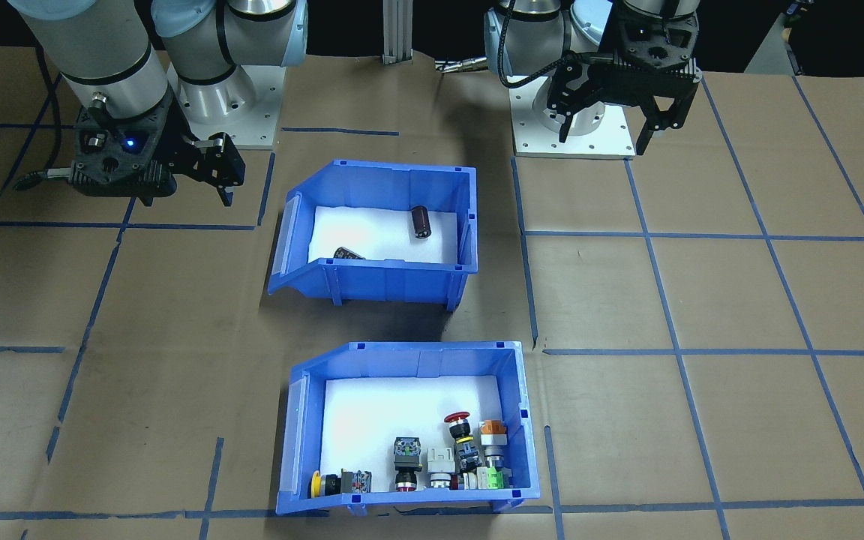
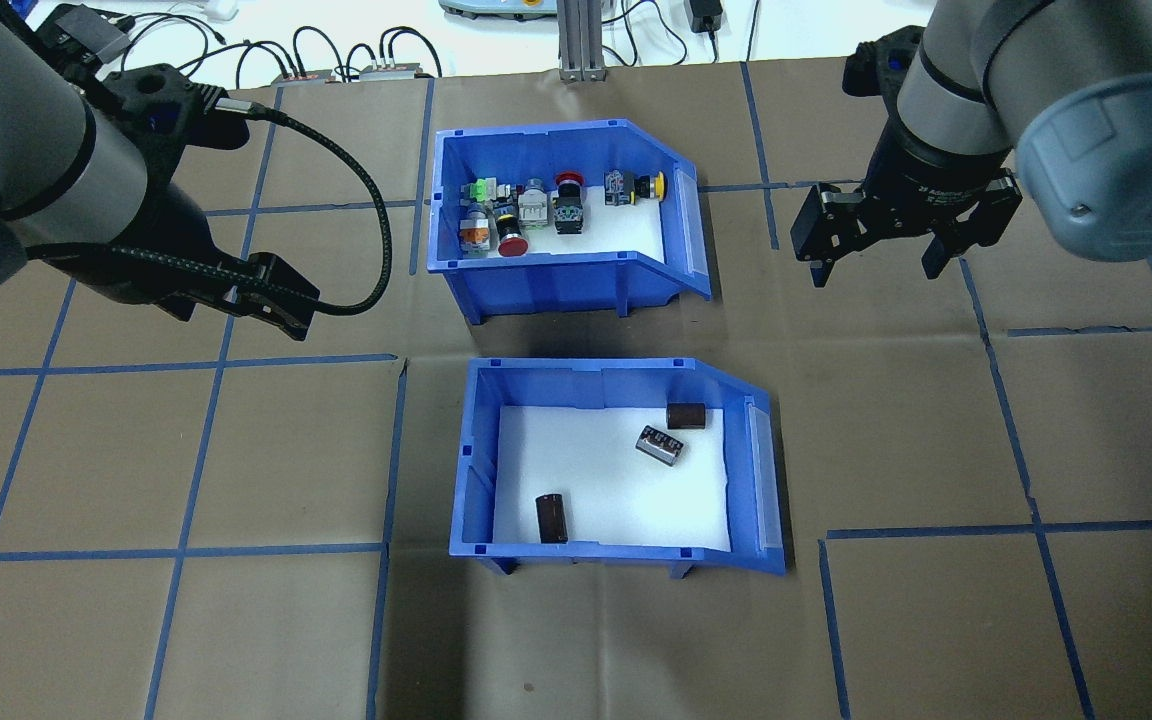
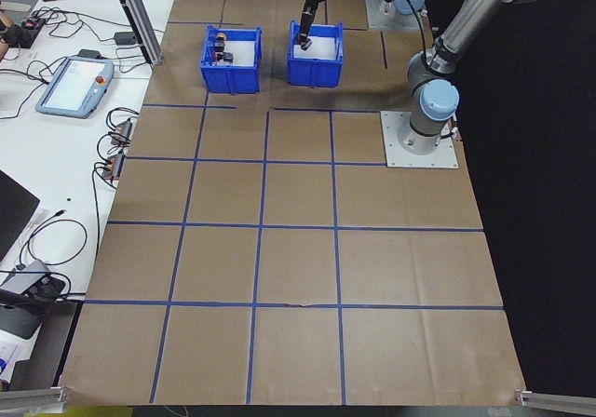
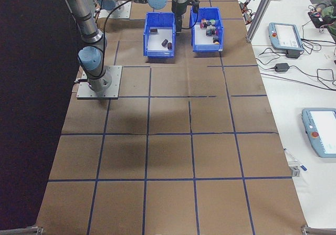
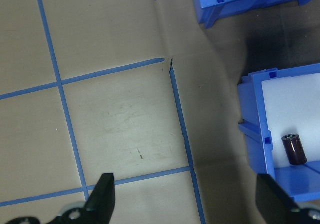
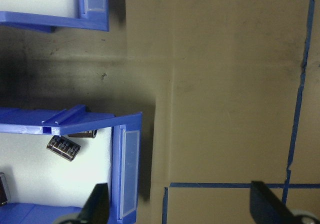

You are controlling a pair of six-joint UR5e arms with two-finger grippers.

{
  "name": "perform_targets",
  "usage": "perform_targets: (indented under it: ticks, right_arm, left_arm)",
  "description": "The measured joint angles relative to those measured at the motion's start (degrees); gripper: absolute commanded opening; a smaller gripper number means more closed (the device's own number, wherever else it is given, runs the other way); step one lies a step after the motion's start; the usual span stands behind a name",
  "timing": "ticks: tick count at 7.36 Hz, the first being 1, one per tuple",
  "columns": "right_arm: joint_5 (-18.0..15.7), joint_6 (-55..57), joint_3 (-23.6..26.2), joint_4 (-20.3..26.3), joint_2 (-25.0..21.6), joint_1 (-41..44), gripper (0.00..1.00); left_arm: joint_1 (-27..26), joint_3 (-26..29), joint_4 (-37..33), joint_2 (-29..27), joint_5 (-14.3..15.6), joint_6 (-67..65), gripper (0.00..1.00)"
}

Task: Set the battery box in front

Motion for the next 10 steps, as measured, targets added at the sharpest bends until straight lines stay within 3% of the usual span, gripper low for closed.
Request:
perform_targets:
  ticks: [2, 5, 8, 10]
  right_arm:
    - [0.07, -0.71, -0.22, 0.35, -0.21, 0.18, 1.00]
    - [0.21, -9.57, -1.56, -0.75, 0.85, 0.52, 1.00]
    - [0.44, -25.85, -9.17, -1.92, 8.09, 1.85, 1.00]
    - [0.50, -38.25, -16.35, -2.07, 15.00, 5.53, 1.00]
  left_arm:
    - [0.00, -0.43, 0.92, 0.03, -0.11, -4.23, 0.99]
    - [-0.15, -2.13, 1.40, -0.02, -0.23, -28.03, 0.99]
    - [-0.83, -8.09, 1.72, 0.86, -0.39, -50.66, 0.99]
    - [-2.78, -12.45, 1.92, 2.77, -2.65, -67.56, 0.99]
